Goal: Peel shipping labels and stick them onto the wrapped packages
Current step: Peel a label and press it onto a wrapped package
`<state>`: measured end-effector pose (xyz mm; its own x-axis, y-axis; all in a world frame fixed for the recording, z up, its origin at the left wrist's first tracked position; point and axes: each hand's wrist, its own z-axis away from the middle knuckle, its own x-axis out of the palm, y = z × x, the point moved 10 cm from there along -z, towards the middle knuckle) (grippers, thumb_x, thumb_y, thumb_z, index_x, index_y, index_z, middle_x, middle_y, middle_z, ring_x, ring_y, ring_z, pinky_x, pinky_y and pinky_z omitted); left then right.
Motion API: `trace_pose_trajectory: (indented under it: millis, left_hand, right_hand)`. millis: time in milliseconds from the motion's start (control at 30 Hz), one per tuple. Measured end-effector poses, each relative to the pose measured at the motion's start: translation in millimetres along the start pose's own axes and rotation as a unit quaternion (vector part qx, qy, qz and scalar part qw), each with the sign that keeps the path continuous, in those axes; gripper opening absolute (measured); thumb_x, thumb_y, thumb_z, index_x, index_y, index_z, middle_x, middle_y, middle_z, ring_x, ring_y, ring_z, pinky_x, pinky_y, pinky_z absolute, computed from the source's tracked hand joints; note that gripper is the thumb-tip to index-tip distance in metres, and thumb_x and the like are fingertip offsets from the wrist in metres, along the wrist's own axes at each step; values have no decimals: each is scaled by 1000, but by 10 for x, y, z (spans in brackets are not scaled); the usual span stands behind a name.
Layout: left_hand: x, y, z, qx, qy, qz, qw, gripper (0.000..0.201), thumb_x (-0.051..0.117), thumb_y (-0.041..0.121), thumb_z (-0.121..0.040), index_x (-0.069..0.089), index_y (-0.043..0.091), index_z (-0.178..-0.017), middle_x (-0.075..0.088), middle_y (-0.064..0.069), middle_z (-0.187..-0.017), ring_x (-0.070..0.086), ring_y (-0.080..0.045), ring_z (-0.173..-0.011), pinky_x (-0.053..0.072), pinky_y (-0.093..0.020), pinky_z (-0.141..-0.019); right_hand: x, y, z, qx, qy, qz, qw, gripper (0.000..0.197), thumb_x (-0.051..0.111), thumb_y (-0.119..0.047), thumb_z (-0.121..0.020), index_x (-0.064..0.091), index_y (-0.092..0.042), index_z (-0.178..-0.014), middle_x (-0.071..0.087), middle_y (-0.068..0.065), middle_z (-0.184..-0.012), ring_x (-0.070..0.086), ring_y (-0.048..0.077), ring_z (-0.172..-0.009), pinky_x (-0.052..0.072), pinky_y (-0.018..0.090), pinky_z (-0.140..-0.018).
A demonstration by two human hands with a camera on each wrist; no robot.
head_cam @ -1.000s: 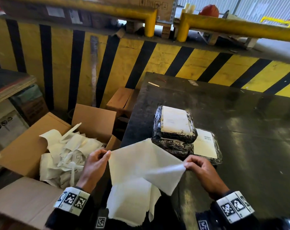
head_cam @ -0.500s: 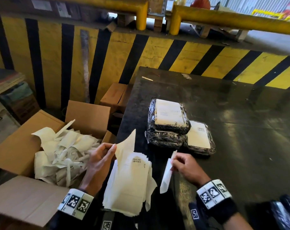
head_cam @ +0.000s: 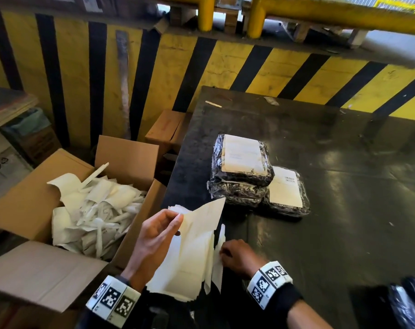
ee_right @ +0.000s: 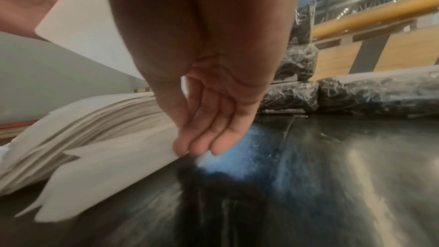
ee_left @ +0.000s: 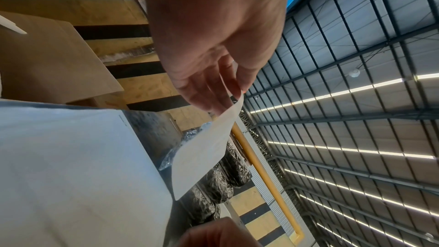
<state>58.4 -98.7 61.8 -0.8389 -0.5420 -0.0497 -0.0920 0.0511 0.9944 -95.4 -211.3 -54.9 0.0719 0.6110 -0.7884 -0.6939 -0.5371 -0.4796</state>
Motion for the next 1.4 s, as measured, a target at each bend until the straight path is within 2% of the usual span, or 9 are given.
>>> trace_pose_trajectory:
  millis: [233,367,467,633,933,1100,1267,1333,1400]
  left_hand:
    - [446,44,-48,-2,-35,-3,999,16,58,21,-85,65,6,-83,63,1,-72,59,-9,-69,51,-21,-66]
    - [772,55,-59,-9,-37,5,999,21,59,26,-84,65,6,-83,61,-5,-71,54,-13,-70,48,-33,-67]
    - [1071,140,-90,18,-39,-45,998,15,60,26,-84,66,12,-82,64,-2,-71,54,-6,-65,46,-24,-62]
    - [1757,289,-93,100,-58,-132,984,9,66,18,-87,68,17,-78,66,9,-72,61,-6,-65,50,-21,-62]
    - [2463,185,-79,104,-133,-154,973,30,65,45,-76,72,25,-98,64,10,-112,57,-10,-112,42,-19,-94]
    - [2507,-270,-378,-121,-96,-42,987,25,66,35,-86,68,14,-101,74,0,-98,69,-14,-95,56,-28,-81]
    - [2779,-428,-684,-103,-87,-67,989,10,65,16,-88,68,6,-84,72,-1,-86,66,-10,-74,47,-13,-58]
    - [2910,-501,-852,-57,-98,-157,981,10,60,17,-92,68,11,-92,68,1,-102,64,-12,-89,49,-12,-68]
    - [3086,-618,-1008,-16,-132,-258,957,29,48,18,-98,56,10,-124,49,4,-134,49,-13,-123,40,-18,-101]
  right_hand:
    - [-90,220,5,21,13,3,1000,36,66,-44,-77,39,-25,-61,62,2,-86,51,21,-83,37,30,-69]
    - [-193,314,113,-18,3,-144,989,19,69,-37,-80,55,-26,-72,63,-3,-71,63,15,-70,50,29,-67]
    - [-497,559,290,4,62,-379,923,24,56,-19,-92,59,-13,-69,59,6,-59,58,13,-49,53,30,-57]
    - [-1147,1083,638,52,207,-544,812,36,54,-32,-93,60,-6,-69,60,7,-54,57,16,-47,49,25,-47]
    - [-1594,1658,931,29,291,-497,817,12,65,-13,-85,63,-6,-76,64,10,-72,55,13,-69,47,31,-67]
    - [-1666,1839,904,0,233,-575,784,5,60,-11,-88,64,-9,-86,71,11,-95,66,14,-85,54,34,-80]
    - [-1655,2191,656,51,261,-518,813,10,60,-14,-89,64,-6,-88,71,7,-94,66,12,-86,53,20,-73]
    - [-1669,2329,534,73,263,-506,818,10,59,-15,-90,64,-6,-90,71,5,-94,64,13,-86,50,16,-69]
    - [-1699,2437,379,86,254,-494,827,9,58,-13,-91,63,-6,-93,69,4,-94,62,12,-84,48,16,-69]
